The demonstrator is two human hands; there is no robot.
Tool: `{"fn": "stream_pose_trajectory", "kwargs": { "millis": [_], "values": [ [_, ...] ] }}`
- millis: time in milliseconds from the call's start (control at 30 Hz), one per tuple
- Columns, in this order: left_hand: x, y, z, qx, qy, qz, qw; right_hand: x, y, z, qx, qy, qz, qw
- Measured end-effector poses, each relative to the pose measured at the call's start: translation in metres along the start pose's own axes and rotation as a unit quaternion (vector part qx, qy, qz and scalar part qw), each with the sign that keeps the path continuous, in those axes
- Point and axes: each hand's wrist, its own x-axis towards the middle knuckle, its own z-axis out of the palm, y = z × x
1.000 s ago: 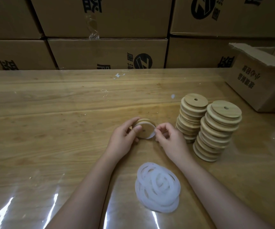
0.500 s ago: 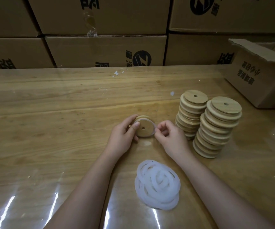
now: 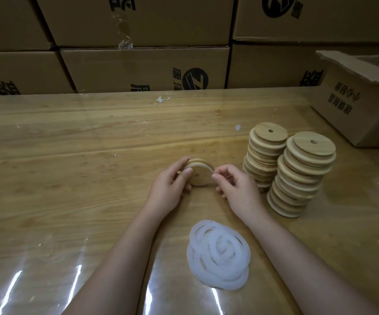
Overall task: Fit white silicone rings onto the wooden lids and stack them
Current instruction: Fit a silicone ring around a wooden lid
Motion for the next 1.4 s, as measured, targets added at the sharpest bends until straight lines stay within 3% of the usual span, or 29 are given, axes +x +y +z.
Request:
{"fn": "stream_pose_trajectory", "kwargs": {
  "millis": [267, 433, 1400],
  "values": [
    [-0.001, 0.009, 0.001, -0.007, 0.009, 0.0, 1.0, 0.0, -0.002, -0.002, 0.089, 0.025, 0.009, 0.996],
    [-0.003, 0.014, -0.003, -0.085, 0.013, -0.047, 0.995, 0.0, -0.002, -0.001, 0.09, 0.021, 0.01, 0.996],
    [-0.003, 0.009, 0.0, 0.136, 0.024, 0.12, 0.983, -0.001, -0.003, -0.001, 0.054, 0.052, -0.002, 0.997]
  ]
}}
